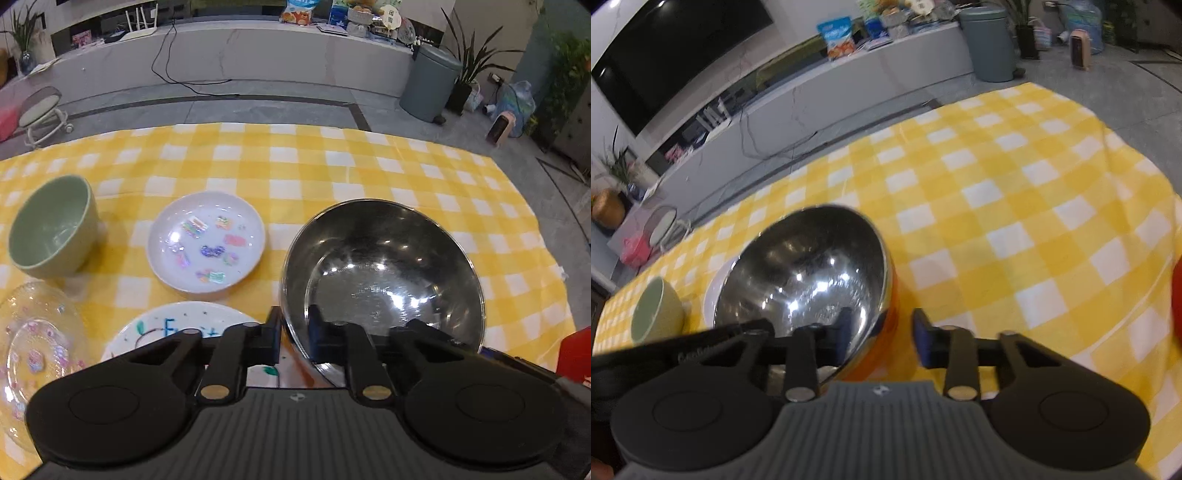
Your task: Organize plates and bowls
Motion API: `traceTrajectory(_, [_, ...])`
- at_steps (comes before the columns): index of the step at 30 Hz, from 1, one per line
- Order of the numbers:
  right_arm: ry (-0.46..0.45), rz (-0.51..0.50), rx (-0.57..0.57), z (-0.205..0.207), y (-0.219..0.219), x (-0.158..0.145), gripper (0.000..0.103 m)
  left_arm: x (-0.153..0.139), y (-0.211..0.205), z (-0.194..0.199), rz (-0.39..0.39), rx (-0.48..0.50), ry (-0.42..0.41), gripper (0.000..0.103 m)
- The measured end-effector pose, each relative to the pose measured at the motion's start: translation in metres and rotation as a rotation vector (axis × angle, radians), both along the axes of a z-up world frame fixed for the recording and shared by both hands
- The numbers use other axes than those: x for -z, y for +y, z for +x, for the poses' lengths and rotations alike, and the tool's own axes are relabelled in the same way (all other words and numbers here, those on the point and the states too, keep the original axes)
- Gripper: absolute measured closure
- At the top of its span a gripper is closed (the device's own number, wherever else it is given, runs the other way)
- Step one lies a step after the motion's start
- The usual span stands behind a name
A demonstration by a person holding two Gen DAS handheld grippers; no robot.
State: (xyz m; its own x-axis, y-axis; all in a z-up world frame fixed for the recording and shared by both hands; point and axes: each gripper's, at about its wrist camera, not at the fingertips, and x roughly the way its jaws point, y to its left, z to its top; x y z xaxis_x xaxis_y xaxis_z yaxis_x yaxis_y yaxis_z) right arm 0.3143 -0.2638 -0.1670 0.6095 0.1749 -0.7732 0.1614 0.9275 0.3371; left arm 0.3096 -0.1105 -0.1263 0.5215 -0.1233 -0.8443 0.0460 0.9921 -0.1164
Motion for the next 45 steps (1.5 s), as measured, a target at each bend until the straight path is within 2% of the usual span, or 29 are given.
traceTrajectory(3, [-0.023, -0.045, 0.002, -0.004, 0.006, -0.001, 0.080, -0.001, -0.003, -0.002, 0.030, -0.006, 0.001, 0.090])
traceTrajectory(8, [-0.057, -0.117, -0.016, -0.008, 0.011, -0.010, 0.083, -0.006, 0.006, -0.005, -0.029, -0.043, 0.039, 0.090])
traceTrajectory(25, [-0.104, -0.066, -0.023, -0.027, 0.011, -0.042, 0.083, -0.045, -0.006, -0.018, 0.054, -0.023, -0.013, 0.089])
traceTrajectory(30, [-0.106, -0.078, -0.043, -0.046, 0.015, -0.057, 0.082, -0.059, -0.002, -0.039, 0.068, 0.002, -0.020, 0.089])
traceTrajectory(36, [-0.092, -0.051, -0.100, -0.069, 0.027, -0.075, 0.083, -0.077, 0.009, -0.070, 0.118, -0.020, -0.028, 0.088])
traceTrajectory(41, [-0.105, -0.060, -0.136, -0.087, 0.051, -0.097, 0.083, -0.094, 0.034, -0.089, 0.093, -0.067, -0.028, 0.088])
traceTrajectory(45, [-0.115, -0.088, -0.189, -0.111, 0.076, -0.113, 0.082, -0.110, 0.052, -0.112, 0.101, -0.077, -0.051, 0.089])
